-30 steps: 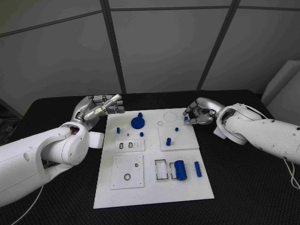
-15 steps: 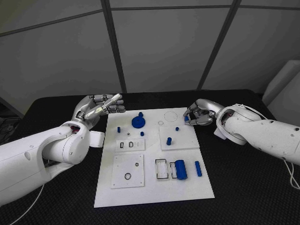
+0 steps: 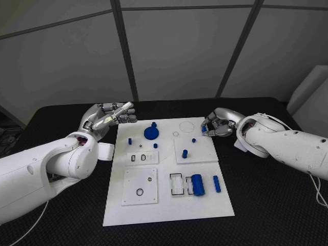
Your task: Assemble the parts on the task board
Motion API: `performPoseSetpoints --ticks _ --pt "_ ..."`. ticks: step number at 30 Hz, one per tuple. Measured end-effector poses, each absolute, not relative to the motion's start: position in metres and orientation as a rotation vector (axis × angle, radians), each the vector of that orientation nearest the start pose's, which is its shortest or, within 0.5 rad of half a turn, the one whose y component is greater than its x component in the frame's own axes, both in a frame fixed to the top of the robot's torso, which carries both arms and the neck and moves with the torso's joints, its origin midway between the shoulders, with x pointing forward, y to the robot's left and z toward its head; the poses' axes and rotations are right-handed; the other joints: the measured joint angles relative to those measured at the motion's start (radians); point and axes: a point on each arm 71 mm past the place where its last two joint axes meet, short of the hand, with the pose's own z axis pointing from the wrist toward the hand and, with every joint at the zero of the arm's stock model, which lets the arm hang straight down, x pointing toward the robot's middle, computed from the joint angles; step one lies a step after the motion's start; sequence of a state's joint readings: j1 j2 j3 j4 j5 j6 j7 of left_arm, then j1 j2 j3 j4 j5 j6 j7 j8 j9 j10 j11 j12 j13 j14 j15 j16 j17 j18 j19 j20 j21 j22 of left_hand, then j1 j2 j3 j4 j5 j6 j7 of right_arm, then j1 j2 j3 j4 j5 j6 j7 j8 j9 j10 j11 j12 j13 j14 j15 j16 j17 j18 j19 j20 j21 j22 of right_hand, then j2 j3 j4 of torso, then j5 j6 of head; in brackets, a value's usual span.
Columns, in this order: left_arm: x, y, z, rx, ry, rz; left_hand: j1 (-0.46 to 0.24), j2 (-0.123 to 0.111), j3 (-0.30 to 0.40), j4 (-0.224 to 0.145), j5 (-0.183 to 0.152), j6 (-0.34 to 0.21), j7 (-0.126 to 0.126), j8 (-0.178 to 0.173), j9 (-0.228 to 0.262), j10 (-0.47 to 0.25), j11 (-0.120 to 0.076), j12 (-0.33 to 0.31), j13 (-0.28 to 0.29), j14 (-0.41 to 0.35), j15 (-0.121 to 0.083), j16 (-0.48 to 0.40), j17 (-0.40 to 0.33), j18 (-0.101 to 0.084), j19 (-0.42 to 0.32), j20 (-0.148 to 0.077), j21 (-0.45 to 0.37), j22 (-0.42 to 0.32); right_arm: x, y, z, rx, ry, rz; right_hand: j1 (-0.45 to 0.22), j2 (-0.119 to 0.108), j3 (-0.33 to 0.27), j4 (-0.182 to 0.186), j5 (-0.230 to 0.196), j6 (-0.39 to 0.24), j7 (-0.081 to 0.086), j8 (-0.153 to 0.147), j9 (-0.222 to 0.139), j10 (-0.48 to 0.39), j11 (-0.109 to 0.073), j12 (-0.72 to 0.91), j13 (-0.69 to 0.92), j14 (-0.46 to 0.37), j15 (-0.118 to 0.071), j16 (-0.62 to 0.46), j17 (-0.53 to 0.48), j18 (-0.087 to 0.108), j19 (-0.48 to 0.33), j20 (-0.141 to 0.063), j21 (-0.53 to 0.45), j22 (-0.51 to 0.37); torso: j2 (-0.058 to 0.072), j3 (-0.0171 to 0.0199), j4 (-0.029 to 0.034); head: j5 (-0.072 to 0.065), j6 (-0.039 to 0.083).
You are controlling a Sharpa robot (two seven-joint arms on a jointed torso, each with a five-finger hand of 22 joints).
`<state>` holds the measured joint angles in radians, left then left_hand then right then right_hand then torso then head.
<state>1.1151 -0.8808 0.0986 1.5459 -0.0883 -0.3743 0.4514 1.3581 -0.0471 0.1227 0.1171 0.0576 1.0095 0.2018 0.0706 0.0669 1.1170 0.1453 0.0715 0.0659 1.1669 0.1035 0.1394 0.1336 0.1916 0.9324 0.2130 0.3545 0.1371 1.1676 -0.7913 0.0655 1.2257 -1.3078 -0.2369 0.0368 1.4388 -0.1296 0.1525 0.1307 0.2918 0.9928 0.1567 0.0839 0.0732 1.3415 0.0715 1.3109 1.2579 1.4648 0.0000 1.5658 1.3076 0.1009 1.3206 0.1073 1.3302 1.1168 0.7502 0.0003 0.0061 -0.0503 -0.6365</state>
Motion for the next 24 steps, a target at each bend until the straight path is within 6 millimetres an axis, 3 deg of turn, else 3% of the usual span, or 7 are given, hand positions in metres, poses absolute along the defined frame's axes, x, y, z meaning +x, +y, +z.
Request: performPoseSetpoints --ticks 4,10,14,19,24 --pt "0.4896 0.2280 -0.1607 -1.051 1.257 -1.538 0.000 0.000 0.000 0.000 0.000 0.000 0.000 0.000 0.000 0.000 0.000 0.000 0.000 0.000 0.000 0.000 0.001 0.000 0.000 0.000 0.000 0.000 0.5398 -0.2640 -0.1859 0.048 1.683 0.625 -0.002 0.004 0.000 0.000 0.000 0.004 0.000 0.000 0.000 0.000 0.000 0.000 0.003 0.000 0.000 0.000 0.000 0.000 0.000 0.000 0.000 0.002 0.000 0.0000 0.0000 0.000 -0.001" --pt "0.4896 0.2278 -0.1608 -1.051 1.257 -1.539 0.000 0.000 0.000 0.000 0.000 0.000 0.000 0.000 0.000 0.000 0.000 0.000 0.000 0.000 0.000 0.000 0.001 0.000 0.000 0.000 0.000 0.000 0.5400 -0.2624 -0.1861 0.046 1.683 0.627 -0.002 0.020 0.004 -0.004 0.000 0.049 -0.012 0.027 0.008 0.010 -0.010 0.012 0.013 0.000 0.000 0.000 0.000 0.000 0.000 0.000 0.000 0.006 0.000 0.0000 -0.0004 0.000 -0.002" --pt "0.4896 0.2278 -0.1608 -1.051 1.258 -1.539 0.000 0.000 0.000 0.000 0.000 0.000 0.000 0.000 0.000 0.000 0.000 0.000 0.000 0.000 0.000 0.000 0.001 0.000 0.000 0.000 0.000 0.000 0.5403 -0.2619 -0.1859 0.046 1.682 0.628 0.002 0.043 0.016 -0.011 -0.001 0.093 -0.029 0.050 0.012 0.025 -0.025 0.020 0.026 0.001 -0.018 0.000 0.000 0.000 0.009 -0.010 0.005 0.013 0.000 0.0000 -0.0004 -0.001 -0.004" --pt "0.4896 0.2280 -0.1608 -1.051 1.258 -1.539 0.000 0.000 0.000 0.000 0.000 0.000 0.000 0.000 0.000 0.000 0.000 0.000 0.000 0.000 0.000 0.000 0.001 0.000 0.000 0.000 0.000 0.000 0.5407 -0.2616 -0.1850 0.047 1.675 0.627 0.008 0.058 0.039 -0.021 -0.061 0.110 -0.037 0.071 0.013 0.032 -0.040 0.025 0.032 0.002 -0.031 0.000 0.000 0.000 0.014 -0.023 0.010 0.021 0.000 0.0000 -0.0004 -0.001 -0.005" --pt "0.4896 0.2282 -0.1608 -1.051 1.258 -1.538 0.000 0.000 0.000 0.000 0.000 0.000 0.000 0.000 0.000 0.000 0.000 0.000 0.000 0.000 0.000 0.000 0.001 0.000 0.000 0.000 0.000 0.000 0.5398 -0.2599 -0.1847 0.047 1.664 0.631 0.018 0.069 0.051 -0.032 -0.066 0.110 -0.036 0.071 0.013 0.036 -0.043 0.025 0.032 0.000 -0.036 0.000 0.000 0.000 0.014 -0.029 0.012 0.026 0.000 0.0000 -0.0004 0.002 -0.007"
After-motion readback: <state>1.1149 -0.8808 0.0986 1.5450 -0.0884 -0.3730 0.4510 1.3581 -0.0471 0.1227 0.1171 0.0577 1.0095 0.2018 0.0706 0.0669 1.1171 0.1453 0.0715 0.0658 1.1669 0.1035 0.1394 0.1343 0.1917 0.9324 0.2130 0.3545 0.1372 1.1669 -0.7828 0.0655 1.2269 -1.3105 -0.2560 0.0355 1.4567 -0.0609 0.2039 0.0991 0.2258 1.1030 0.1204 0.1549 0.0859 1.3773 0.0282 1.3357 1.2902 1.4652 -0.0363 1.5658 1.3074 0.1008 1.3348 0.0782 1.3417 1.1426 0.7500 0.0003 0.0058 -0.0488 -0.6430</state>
